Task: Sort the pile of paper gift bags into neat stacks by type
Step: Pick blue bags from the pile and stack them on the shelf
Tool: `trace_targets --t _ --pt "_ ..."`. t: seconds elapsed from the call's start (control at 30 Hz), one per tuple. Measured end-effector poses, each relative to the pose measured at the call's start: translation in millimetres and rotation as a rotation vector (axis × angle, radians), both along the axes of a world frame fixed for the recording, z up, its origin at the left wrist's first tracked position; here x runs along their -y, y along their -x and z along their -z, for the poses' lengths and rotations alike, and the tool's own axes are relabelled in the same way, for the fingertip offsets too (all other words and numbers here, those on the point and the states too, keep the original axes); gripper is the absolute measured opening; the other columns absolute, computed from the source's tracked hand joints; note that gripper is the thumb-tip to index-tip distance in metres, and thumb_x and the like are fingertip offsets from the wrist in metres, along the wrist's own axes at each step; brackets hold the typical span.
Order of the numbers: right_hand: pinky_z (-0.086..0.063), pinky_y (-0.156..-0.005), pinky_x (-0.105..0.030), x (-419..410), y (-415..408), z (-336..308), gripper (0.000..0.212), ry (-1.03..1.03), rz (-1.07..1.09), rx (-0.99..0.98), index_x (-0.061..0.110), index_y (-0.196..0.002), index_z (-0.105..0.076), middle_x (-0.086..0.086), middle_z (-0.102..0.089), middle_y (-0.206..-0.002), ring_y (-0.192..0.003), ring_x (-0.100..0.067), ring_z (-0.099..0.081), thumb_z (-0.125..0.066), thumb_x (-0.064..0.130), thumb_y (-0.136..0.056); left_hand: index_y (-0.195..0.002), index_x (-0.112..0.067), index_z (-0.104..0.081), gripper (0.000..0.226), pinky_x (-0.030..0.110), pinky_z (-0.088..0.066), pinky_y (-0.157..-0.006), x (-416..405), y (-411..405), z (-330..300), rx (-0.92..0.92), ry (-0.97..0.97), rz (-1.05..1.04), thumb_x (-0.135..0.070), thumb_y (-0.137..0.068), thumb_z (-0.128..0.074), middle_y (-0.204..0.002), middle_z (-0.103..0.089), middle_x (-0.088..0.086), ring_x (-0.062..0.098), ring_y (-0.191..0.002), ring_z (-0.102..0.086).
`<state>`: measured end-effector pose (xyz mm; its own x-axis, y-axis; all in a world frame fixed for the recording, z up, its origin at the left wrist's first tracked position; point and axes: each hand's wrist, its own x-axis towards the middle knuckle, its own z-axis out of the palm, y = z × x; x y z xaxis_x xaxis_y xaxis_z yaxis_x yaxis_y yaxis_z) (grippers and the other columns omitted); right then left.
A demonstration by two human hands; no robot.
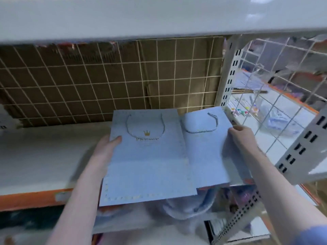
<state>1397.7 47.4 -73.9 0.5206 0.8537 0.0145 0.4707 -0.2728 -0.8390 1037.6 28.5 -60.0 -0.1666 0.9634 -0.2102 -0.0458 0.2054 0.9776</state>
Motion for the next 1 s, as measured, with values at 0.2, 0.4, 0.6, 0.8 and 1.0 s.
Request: trace_targets --t 0.2,0.4,0.6,0.8,1.0 --pt "-0.04 -0.079 -0.033 -37 -13 11 0.027 0.063 -0.068 0.012 0.01 -0.104 -0.068 -0.012 -0.062 -0.096 -0.094 -0.03 -0.056 -0.047 0.014 -0.088 -0.12 0.001 -0.054 0.026 0.014 -0.047 -0.041 -3 -27 -1 -0.064 0.016 -0.076 -0.009 -0.096 -0.049 -0.098 -0.063 0.015 0.016 -0.061 -0.064" --pt "-0.037 -0.069 -0.031 -51 -9 20 0.017 0.128 -0.106 0.013 0.014 -0.079 -0.061 -0.013 -0.058 -0.085 -0.085 -0.031 -0.053 -0.046 0.01 -0.085 -0.122 -0.006 -0.057 0.028 0.033 -0.051 -0.07 -10 -34 4 0.003 0.033 -0.092 -0.015 -0.095 -0.052 -0.102 -0.066 0.011 0.025 -0.082 -0.064" --pt "-0.041 -0.082 -0.033 -61 -6 25 0.035 0.17 -0.073 -0.008 0.004 -0.115 -0.063 -0.019 -0.063 -0.116 -0.109 -0.036 -0.055 -0.048 0.001 -0.084 -0.113 -0.012 -0.059 0.019 0.032 -0.05 -0.071 -20 -37 10 -0.01 0.022 -0.069 -0.014 -0.097 -0.049 -0.097 -0.067 0.004 0.021 -0.084 -0.065" --pt "-0.042 -0.093 -0.037 -58 -3 29 0.04 0.148 -0.079 0.01 0.005 -0.126 -0.056 -0.018 -0.057 -0.128 -0.117 -0.035 -0.052 -0.049 0.003 -0.087 -0.11 -0.009 -0.06 0.018 0.024 -0.051 -0.059 -30 -51 17 -0.049 0.023 -0.042 -0.012 -0.096 -0.05 -0.091 -0.067 0.003 0.015 -0.074 -0.065" --pt "-0.045 -0.093 -0.04 -41 -11 27 0.043 0.069 -0.092 0.112 0.011 -0.127 -0.055 -0.016 -0.06 -0.118 -0.109 -0.033 -0.055 -0.046 0.014 -0.085 -0.102 -0.008 -0.061 0.013 0.015 -0.049 -0.047 -44 -73 20 -0.055 0.032 -0.021 -0.01 -0.096 -0.05 -0.085 -0.066 0.002 0.005 -0.055 -0.067"
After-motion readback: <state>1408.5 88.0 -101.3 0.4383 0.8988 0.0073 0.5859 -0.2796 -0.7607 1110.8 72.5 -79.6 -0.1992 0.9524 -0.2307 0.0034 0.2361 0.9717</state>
